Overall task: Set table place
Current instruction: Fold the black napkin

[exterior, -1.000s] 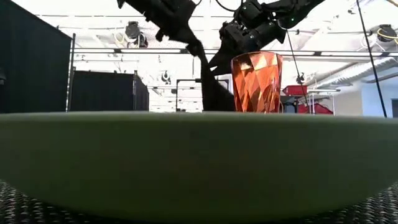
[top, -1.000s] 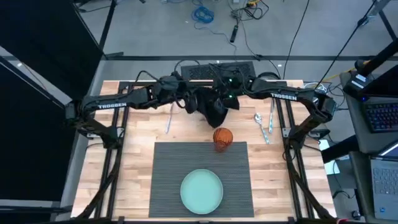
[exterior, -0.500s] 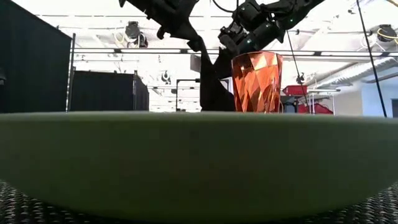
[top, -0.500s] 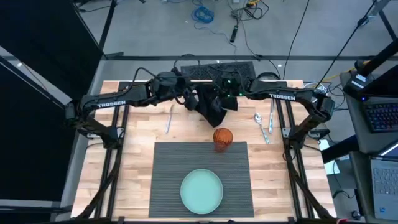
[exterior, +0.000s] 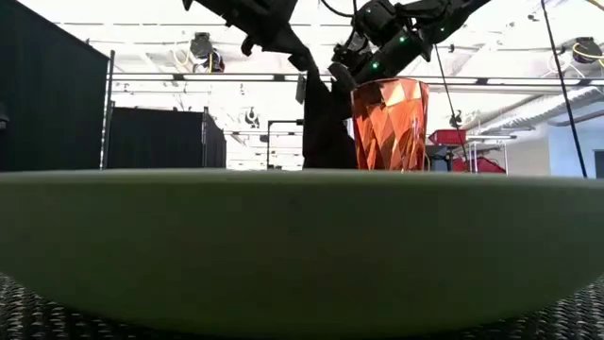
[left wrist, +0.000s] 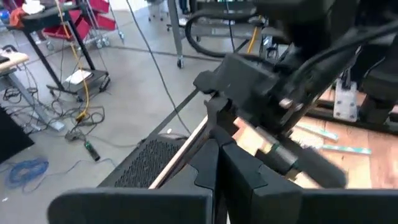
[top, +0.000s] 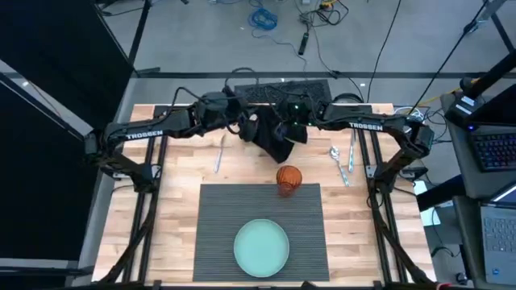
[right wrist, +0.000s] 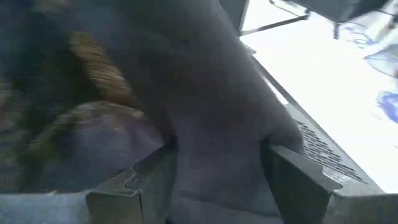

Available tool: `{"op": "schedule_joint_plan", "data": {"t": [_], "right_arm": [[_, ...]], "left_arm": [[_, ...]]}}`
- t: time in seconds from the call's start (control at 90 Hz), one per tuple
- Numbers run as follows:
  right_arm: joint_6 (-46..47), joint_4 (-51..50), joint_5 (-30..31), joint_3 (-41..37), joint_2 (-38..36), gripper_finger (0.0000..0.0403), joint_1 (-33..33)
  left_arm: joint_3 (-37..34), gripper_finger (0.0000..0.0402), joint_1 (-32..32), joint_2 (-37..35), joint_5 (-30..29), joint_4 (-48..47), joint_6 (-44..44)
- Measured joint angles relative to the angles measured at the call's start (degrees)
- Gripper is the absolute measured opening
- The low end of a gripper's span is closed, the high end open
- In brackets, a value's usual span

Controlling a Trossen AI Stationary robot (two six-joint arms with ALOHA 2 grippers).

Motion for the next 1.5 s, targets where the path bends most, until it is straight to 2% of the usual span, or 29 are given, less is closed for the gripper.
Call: {"op": "schedule_joint_plan", "data": {"t": [0.422,0.778,0.867,1.011,1.078,1.211,1.5], "right_arm": [[1.86,0.0,14.56,0.0,0.0,0.0217,0.0],[-0.75,-0.07,24.75,0.0,0.0,0.0217,-0.22],[-2.67,0.11,21.52,0.0,0.0,0.0217,-0.64],[-1.53,0.27,2.5,0.0,0.0,0.0217,-1.98],[-0.41,-0.81,-2.69,0.0,0.0,0.0217,-2.38],[-1.15,-6.97,-4.33,0.0,-0.42,0.0217,-3.19],[-3.79,-18.07,-5.15,0.0,-5.58,0.0217,-4.81]], "left_arm": [[3.65,0.0,0.02,0.0,1.26,-0.42,2.77],[3.65,0.0,-0.09,0.0,1.61,-5.72,2.71],[3.65,0.0,-0.09,0.0,1.61,-6.06,2.68],[3.65,0.0,0.5,0.0,0.37,-7.39,2.9],[3.65,0.0,1.23,0.0,-0.91,-8.33,3.79],[3.65,0.0,3.35,0.0,-3.32,-11.12,5.76],[3.65,0.0,8.78,0.0,-3.72,-14.9,6.12]]}}
